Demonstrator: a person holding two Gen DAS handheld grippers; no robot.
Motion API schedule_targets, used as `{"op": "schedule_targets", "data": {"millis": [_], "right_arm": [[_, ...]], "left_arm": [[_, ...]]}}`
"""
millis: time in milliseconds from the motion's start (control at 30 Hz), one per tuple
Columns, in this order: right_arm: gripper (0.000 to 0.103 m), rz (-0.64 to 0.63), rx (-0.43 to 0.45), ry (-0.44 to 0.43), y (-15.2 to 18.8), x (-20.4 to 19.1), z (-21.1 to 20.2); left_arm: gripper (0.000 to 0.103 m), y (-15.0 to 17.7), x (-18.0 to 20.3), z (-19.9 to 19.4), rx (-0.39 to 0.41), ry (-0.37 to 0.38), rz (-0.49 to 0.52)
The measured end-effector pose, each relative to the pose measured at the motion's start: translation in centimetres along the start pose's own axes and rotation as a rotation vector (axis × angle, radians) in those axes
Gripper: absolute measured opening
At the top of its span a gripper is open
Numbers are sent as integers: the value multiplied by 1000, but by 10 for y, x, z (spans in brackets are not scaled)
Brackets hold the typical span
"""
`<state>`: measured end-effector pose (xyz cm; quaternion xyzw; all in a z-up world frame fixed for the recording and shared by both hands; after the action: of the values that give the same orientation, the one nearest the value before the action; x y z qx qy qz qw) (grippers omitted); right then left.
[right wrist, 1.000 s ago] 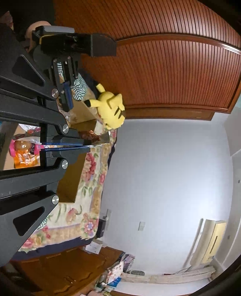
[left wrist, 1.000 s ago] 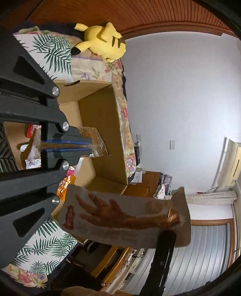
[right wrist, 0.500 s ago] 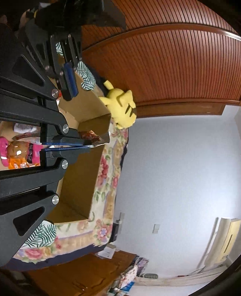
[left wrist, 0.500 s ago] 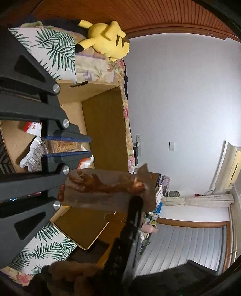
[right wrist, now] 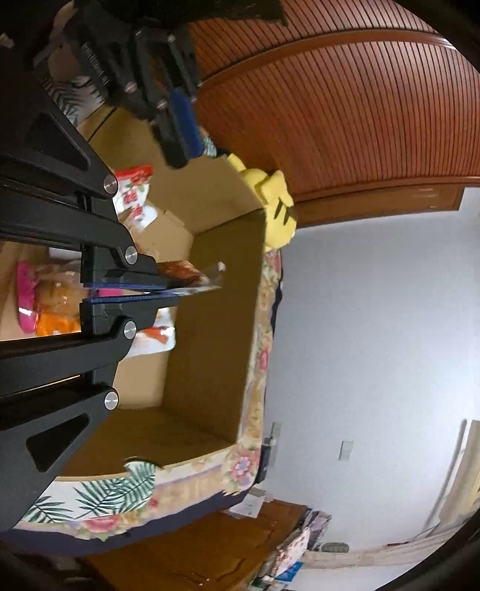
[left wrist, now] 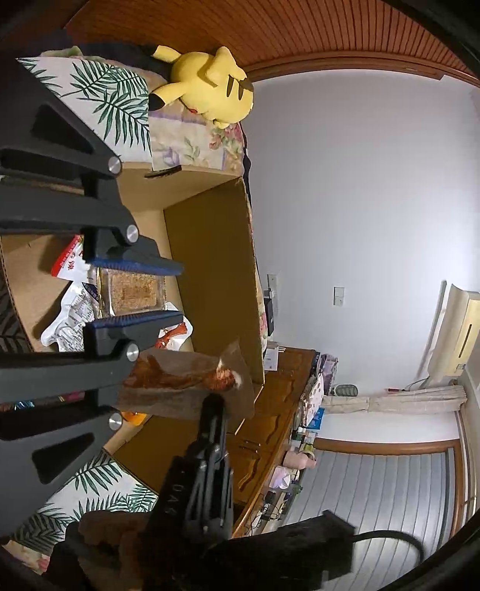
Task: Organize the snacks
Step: 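Lift both packets over the cardboard box and lower them inside, then open both tools to release the packets and move back to the snacks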
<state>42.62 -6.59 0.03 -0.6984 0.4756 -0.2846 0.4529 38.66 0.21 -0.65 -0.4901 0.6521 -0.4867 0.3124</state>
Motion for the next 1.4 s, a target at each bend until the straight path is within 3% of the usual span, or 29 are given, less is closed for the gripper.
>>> {"op": "schedule_targets", "data": {"millis": [367, 700, 1067, 1200, 1400], "right_arm": [[4, 23, -48, 82, 20, 32, -4], [11, 9, -103, 85, 40, 37, -9], [40, 29, -135, 80, 43, 31, -39], [44, 91, -162, 57, 43, 37, -48], [49, 74, -140, 77, 43, 31, -79]], "left_arm": [[27, 6, 6, 6, -26, -14, 7], [29, 6, 9, 7, -47, -24, 26], [33, -2, 33, -42, -33, -20, 59], [34, 2, 40, -63, -36, -20, 67], [34, 12, 49, -87, -54, -17, 56]]}}
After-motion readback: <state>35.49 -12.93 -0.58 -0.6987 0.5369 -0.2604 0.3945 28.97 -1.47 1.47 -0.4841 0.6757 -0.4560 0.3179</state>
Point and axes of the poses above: each gripper's, at about its wrist camera, not at the fingertips, and z roughly the way its jaws point, x to its right, y to its underside, the point moved 5 cm from there along z, roughly the way its jaws point, and after that the axes turned 9 degrees about x, right-handed, at the moved point
